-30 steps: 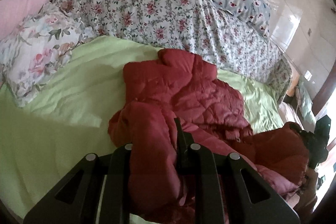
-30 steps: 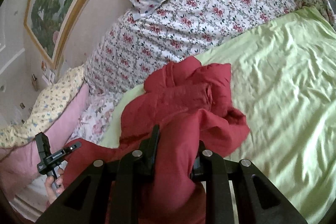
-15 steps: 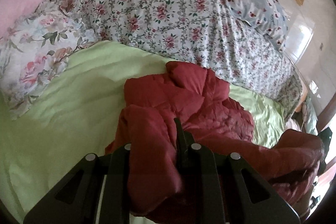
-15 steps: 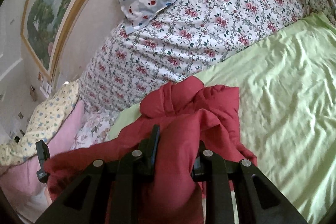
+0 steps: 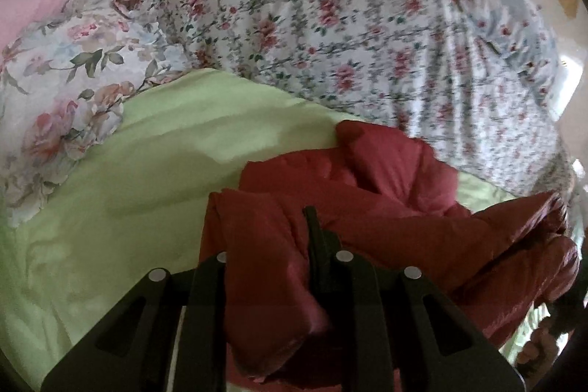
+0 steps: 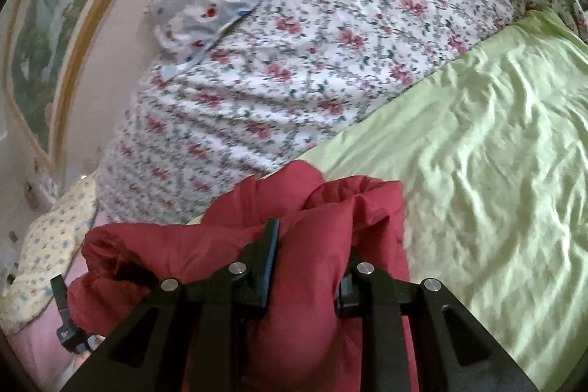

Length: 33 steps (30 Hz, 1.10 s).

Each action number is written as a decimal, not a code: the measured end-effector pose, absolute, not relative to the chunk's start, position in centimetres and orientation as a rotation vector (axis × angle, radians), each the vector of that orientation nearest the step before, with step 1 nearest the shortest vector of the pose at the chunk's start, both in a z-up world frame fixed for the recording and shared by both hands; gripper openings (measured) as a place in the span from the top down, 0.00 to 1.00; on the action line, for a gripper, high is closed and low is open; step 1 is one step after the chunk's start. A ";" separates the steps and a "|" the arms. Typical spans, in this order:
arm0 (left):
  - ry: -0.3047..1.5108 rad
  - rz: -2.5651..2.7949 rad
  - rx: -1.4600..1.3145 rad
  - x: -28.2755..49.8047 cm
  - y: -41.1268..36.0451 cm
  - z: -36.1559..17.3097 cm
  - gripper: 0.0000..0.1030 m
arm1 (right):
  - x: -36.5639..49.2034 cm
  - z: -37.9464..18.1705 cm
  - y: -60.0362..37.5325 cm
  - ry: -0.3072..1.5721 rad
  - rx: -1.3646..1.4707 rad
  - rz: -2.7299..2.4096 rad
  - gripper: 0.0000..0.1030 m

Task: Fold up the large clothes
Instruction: 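Lift the hem with both grippers and fold it over toward the collar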

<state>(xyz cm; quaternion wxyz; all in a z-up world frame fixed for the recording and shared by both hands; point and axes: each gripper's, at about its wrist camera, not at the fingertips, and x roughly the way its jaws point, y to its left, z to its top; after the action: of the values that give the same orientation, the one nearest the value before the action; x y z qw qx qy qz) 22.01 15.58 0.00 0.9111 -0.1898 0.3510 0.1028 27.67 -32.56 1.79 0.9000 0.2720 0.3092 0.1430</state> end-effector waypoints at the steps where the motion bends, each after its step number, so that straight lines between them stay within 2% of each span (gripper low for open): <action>1: 0.734 0.215 -0.396 22.7 15.9 -0.5 0.82 | 28.1 1.5 -32.8 0.641 0.575 0.286 0.78; 18: 0.800 0.302 -0.385 31.9 17.6 -5.5 0.78 | 36.2 -3.2 -31.0 0.689 0.487 0.203 0.77; 27: 0.832 0.276 -0.420 33.6 18.3 -6.5 0.70 | 38.2 -6.6 -30.5 0.700 0.454 0.157 0.77; 30: 0.821 0.261 -0.452 32.3 18.9 -5.4 0.54 | 38.4 -6.6 -30.1 0.709 0.433 0.146 0.77; 31: 0.810 0.277 -0.453 31.3 19.0 -5.0 0.40 | 38.5 -6.6 -30.1 0.711 0.431 0.146 0.77; 32: 0.799 0.314 -0.443 30.1 19.0 -4.5 0.20 | 38.5 -6.7 -30.1 0.713 0.435 0.148 0.77; 33: 0.789 0.332 -0.438 29.2 19.0 -4.2 0.17 | 38.5 -6.7 -30.1 0.713 0.437 0.147 0.77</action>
<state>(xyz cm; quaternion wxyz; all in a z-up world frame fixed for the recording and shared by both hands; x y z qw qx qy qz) 29.24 18.98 -4.17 0.8867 -0.2107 0.3794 0.1596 38.51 -30.12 -6.73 0.9113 0.2120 0.3457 0.0716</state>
